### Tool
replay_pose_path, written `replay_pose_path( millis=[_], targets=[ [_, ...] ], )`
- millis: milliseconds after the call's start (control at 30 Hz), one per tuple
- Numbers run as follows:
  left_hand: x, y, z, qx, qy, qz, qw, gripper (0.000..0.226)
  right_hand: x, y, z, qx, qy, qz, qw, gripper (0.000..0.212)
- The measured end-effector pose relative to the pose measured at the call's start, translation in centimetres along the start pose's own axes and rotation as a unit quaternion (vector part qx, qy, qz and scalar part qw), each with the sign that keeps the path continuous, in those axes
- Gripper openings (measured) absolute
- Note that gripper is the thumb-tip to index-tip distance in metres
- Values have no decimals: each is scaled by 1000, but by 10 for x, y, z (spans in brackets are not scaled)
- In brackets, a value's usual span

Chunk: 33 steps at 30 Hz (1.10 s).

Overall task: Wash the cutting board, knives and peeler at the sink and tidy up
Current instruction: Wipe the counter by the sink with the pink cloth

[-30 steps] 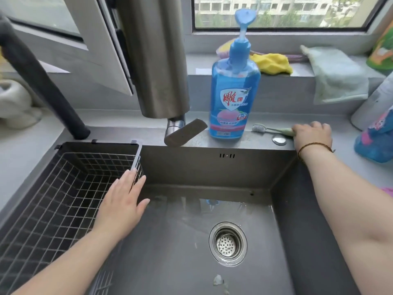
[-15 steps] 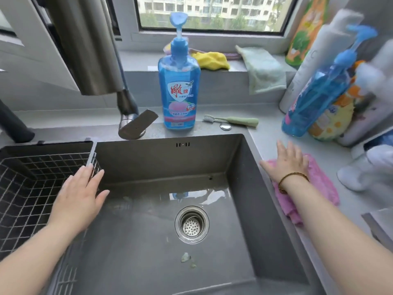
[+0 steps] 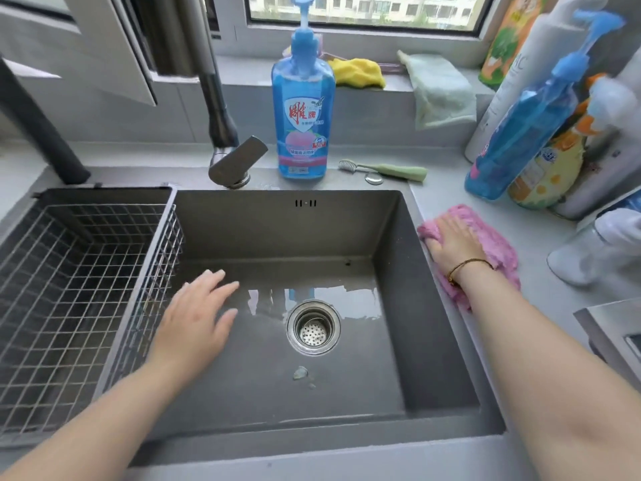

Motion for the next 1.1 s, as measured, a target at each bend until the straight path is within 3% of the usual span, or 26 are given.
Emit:
replay_pose_path(
  millis=[67, 133, 233, 300, 400, 467, 600, 667, 767, 900, 967, 1100],
  targets=[
    [-9, 23, 23, -48, 53, -24, 997, 53, -6, 17, -4, 78, 9, -31, 996, 50],
    [-16, 47, 37, -63, 106, -59, 991, 53, -10, 35, 11, 84, 5, -31, 996, 51],
    [-22, 81, 39, -109, 64, -71, 989, 40, -4, 52, 45, -46, -30, 4, 999, 52],
    [-24, 90, 32, -107, 29, -45, 993, 48, -2, 46, 52, -131, -39, 19, 990, 52],
    [-26, 91, 31, -98, 1, -18, 995, 38, -1, 22, 31, -168, -51, 24, 984, 46],
    [-31, 90, 33, -103, -10, 1, 995, 37, -4, 6, 6, -104, -40, 31, 993, 42],
    [-25, 94, 37, -72, -12, -49, 996, 38, -18, 19, -26, 81, 28, 14, 996, 42],
    [-20, 96, 44, -24, -1, -100, 995, 49, -21, 37, -14, 70, 21, -2, 997, 47],
    [-19, 98, 45, 17, 9, -109, 994, 68, -16, 74, 18, -32, -29, -5, 999, 52],
    [-15, 98, 49, 29, -13, -129, 991, 59, -31, 137, 29, -108, -55, 30, 992, 52],
    [-16, 98, 49, 38, -16, -126, 991, 43, -44, 164, 9, -65, -52, 21, 996, 48],
    [-15, 101, 50, 48, -18, -137, 989, 38, -64, 208, -42, 59, -60, -33, 996, 25]
  ],
)
Point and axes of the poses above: each hand's wrist, its own y-axis away from the middle knuckle, its own x-axis out of the back of the hand, z = x × y, the point moved 2 cm from there along -y, towards the middle knuckle, and after that the axes turned 8 degrees about -z, right-handed, at the moved point
